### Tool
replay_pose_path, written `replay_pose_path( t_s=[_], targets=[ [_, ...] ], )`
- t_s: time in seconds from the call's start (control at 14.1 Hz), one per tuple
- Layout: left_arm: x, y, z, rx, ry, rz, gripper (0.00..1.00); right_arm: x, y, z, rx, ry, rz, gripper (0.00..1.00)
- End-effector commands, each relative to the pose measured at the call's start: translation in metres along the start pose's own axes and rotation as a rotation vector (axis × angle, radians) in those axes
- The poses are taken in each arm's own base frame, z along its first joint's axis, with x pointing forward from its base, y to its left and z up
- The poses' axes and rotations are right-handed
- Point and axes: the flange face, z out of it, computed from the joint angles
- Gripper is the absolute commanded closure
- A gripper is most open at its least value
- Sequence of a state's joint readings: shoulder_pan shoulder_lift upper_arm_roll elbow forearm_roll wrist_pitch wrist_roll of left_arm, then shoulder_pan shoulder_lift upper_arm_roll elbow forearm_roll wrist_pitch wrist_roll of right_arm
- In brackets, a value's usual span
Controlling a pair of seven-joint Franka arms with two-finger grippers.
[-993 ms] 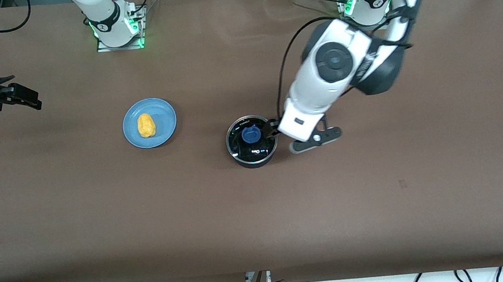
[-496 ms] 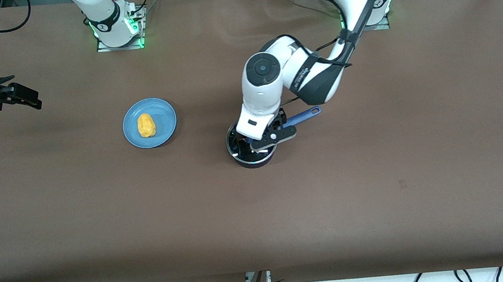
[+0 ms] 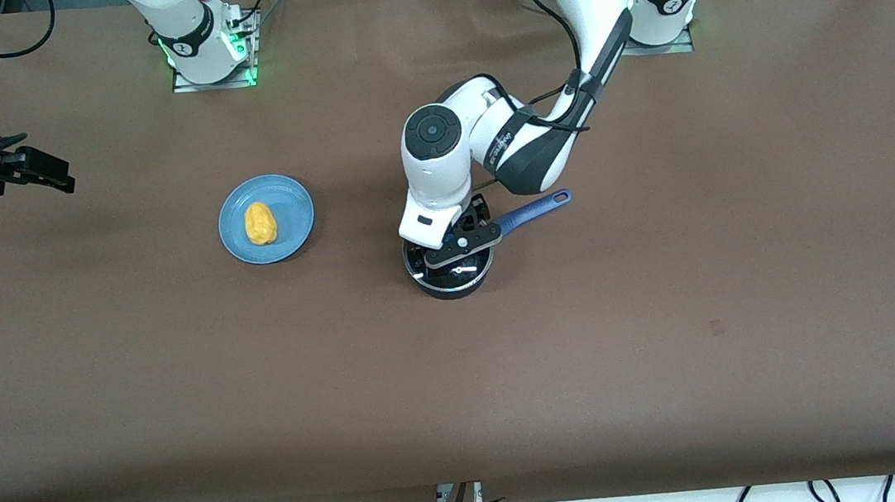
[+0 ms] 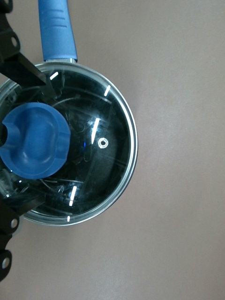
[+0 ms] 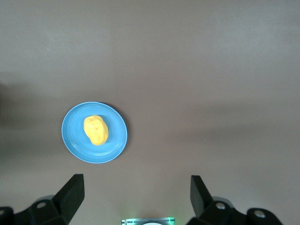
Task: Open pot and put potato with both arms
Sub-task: 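Lower the left gripper and grasp the blue knob of the glass lid, then lift the lid with the left gripper while the right gripper reaches the potato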
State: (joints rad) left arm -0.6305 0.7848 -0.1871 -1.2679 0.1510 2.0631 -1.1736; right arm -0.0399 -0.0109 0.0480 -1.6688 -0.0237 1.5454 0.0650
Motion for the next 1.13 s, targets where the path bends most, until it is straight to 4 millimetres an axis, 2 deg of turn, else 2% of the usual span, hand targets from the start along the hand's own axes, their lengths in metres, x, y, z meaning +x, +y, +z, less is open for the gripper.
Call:
replay_pose_path(
  t_s=[0.0, 0.28, 0.57, 0.64, 0.85, 0.92, 1.06],
  targets=[
    [-0.004, 0.009, 0.004, 0.004, 0.038, -0.02, 0.0, -0.01, 0.004, -0.004, -0.007, -0.001, -0.012, 0.0],
    [-0.003, 0.009, 0.005, 0.012, 0.06, -0.006, 0.41, -0.01, 0.004, -0.004, -0.007, -0.002, -0.012, 0.0],
    [0.004, 0.005, -0.004, 0.009, 0.061, -0.013, 0.47, -0.011, 0.004, -0.004, -0.007, -0.001, -0.01, 0.0],
    [0.01, 0.003, -0.014, -0.001, 0.065, -0.018, 0.48, -0.009, 0.004, -0.004, -0.006, -0.001, -0.01, 0.0],
    [0.024, -0.011, -0.063, -0.007, 0.065, -0.003, 0.48, -0.01, 0.004, -0.003, -0.007, -0.005, -0.009, 0.0],
    [0.038, -0.023, -0.079, -0.019, 0.05, 0.011, 0.48, -0.01, 0.004, -0.004, -0.007, -0.004, -0.009, 0.0],
    [0.081, -0.062, -0.101, -0.031, 0.042, 0.078, 0.48, -0.01, 0.004, -0.004, -0.007, -0.004, -0.009, 0.0]
  ],
)
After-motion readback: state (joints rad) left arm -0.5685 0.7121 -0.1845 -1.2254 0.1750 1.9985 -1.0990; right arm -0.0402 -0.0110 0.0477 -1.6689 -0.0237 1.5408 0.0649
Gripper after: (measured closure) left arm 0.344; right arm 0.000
